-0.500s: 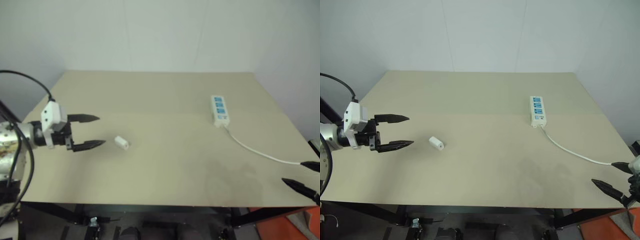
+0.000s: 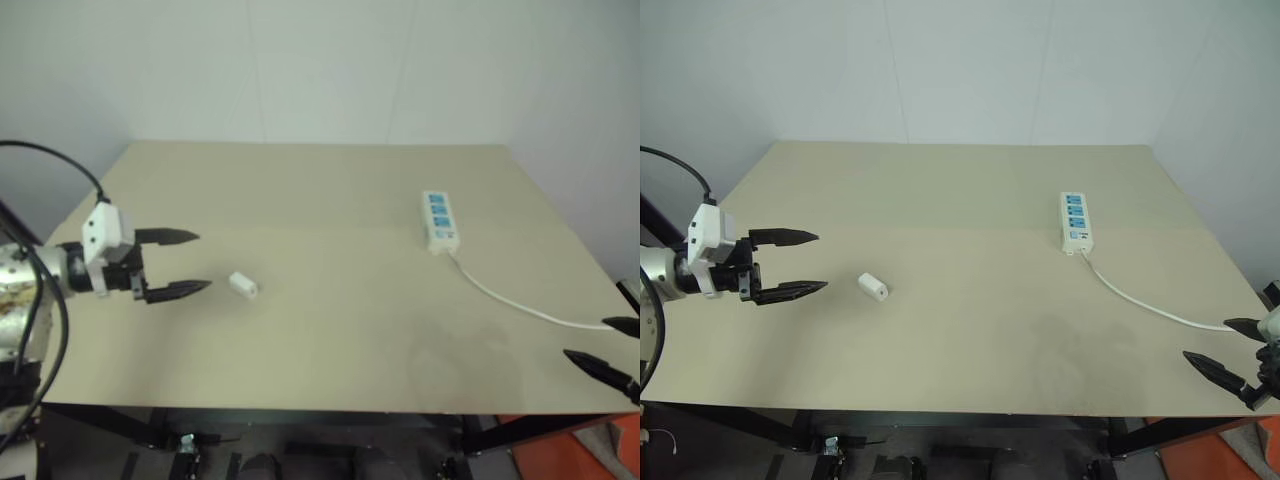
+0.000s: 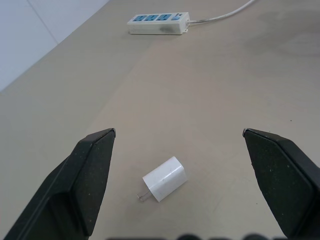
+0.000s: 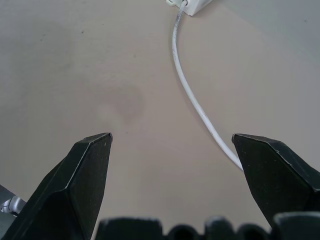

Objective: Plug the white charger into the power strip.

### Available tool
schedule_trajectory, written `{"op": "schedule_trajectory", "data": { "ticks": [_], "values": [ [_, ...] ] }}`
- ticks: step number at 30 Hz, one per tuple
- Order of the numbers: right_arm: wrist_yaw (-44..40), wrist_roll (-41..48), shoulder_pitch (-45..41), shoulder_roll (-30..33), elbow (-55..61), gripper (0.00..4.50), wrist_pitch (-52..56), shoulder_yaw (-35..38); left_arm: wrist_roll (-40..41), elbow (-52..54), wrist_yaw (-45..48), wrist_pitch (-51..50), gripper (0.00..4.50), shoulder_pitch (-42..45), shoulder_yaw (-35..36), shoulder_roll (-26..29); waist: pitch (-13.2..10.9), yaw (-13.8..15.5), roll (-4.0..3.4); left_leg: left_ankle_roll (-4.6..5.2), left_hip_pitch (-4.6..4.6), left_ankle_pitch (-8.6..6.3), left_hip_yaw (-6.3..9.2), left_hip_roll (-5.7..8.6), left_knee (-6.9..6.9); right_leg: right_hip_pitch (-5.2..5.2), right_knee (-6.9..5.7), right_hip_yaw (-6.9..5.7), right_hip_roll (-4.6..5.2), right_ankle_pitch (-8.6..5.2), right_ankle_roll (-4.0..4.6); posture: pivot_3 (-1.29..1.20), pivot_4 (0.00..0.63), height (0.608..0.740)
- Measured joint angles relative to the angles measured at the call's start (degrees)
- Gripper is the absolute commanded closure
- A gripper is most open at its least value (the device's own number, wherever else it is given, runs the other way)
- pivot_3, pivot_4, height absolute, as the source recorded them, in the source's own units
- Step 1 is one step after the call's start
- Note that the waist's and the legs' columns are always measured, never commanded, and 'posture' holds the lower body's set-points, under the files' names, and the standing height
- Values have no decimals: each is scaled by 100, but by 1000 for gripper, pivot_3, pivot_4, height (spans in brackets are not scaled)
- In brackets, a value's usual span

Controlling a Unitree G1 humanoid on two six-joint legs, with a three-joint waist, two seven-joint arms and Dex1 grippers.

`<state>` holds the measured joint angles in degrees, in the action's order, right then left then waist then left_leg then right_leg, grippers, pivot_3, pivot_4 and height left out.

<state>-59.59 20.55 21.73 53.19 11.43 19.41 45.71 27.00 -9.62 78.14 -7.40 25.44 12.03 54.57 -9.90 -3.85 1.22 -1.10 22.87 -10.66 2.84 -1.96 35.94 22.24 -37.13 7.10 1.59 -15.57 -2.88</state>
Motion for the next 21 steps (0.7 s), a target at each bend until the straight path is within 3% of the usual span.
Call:
{"op": "schedule_trajectory", "data": {
  "ticks": [6,11,16,21],
  "values": [
    [224,10,-390,-2,-13,0,129,-187,-9,0,-34,0,30,0,0,-20,0,-22,2,0,-2,0,-2,-1,2,-1,0,3,0,3,-3,0,150,740],
    [1108,-236,-2095,-350,-393,0,338,-1652,-127,216,-103,-3,30,46,-144,-46,-3,-65,16,-5,-6,5,-1,-2,4,1,-1,6,-5,20,-1,0,150,740],
    [2152,-1028,-4338,-1218,-2223,0,361,-3137,-527,293,-111,79,30,405,-495,36,-7,-54,20,-8,8,7,1,-2,1,16,0,6,-9,26,5,0,150,740],
    [2577,-1315,-5592,-1562,-4141,0,221,-3538,-907,432,-29,47,30,610,-767,434,-7,18,19,-5,63,4,3,6,-11,62,8,-3,4,43,50,0,150,740]
  ]
}}
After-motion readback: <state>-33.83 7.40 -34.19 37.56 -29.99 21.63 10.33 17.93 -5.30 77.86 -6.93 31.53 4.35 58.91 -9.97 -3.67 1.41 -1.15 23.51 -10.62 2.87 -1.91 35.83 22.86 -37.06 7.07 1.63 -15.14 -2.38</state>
